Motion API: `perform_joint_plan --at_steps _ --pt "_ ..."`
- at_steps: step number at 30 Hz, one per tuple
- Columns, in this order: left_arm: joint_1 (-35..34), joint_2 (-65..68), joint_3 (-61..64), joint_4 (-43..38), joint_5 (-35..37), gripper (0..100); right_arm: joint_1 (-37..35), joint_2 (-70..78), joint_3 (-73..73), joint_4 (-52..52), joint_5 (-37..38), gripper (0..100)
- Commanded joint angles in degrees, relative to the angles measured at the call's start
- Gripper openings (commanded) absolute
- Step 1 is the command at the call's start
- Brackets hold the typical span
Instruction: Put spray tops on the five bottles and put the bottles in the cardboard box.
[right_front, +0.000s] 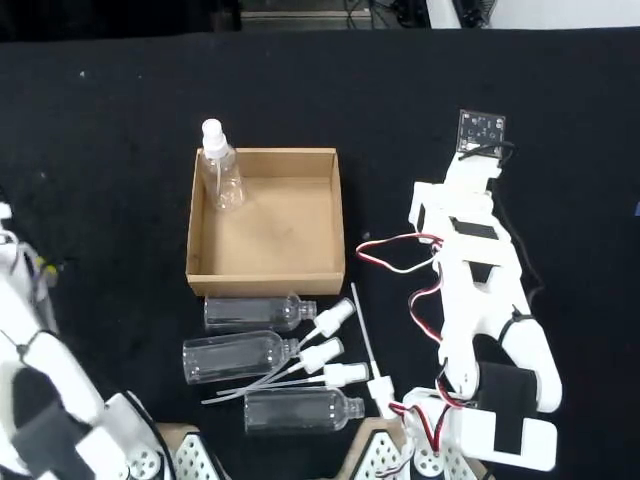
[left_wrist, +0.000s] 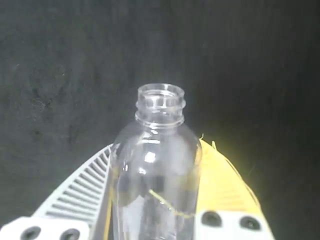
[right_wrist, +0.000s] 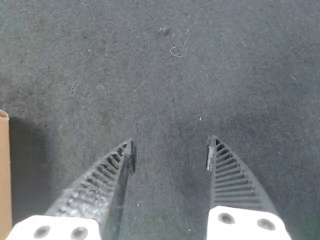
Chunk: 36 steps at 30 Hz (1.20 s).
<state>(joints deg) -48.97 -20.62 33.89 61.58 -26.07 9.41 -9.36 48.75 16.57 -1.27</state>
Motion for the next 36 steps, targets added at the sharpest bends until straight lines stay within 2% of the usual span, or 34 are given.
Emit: perform_joint_plan --at_steps 1,6,12,20,26,31,36 --pt "5.14 -8.88 6.64 -12.22 20.92 3 0.18 -0.13 -1.19 1.58 0.00 21.1" --pt "9.19 -13.71 18.24 -25.49 24.97 3 -0.09 -0.04 -3.12 5.45 0.00 21.1" --pt "11.74 -17.76 28.53 -36.13 26.81 3 -0.18 -0.04 -3.30 5.45 0.00 21.1" --pt "11.56 -28.57 34.77 -37.63 26.81 3 -0.26 -0.57 -3.74 7.30 0.00 21.1" --pt "12.00 -39.47 40.84 -37.80 26.81 3 -0.09 -0.57 -15.25 26.29 0.62 21.1" --pt "12.00 -47.91 46.46 -37.71 26.81 3 -0.26 -0.31 -23.52 43.87 16.53 21.1" --pt "12.09 -54.51 50.42 -37.80 26.81 3 0.44 -0.66 -24.22 58.55 32.00 21.1"
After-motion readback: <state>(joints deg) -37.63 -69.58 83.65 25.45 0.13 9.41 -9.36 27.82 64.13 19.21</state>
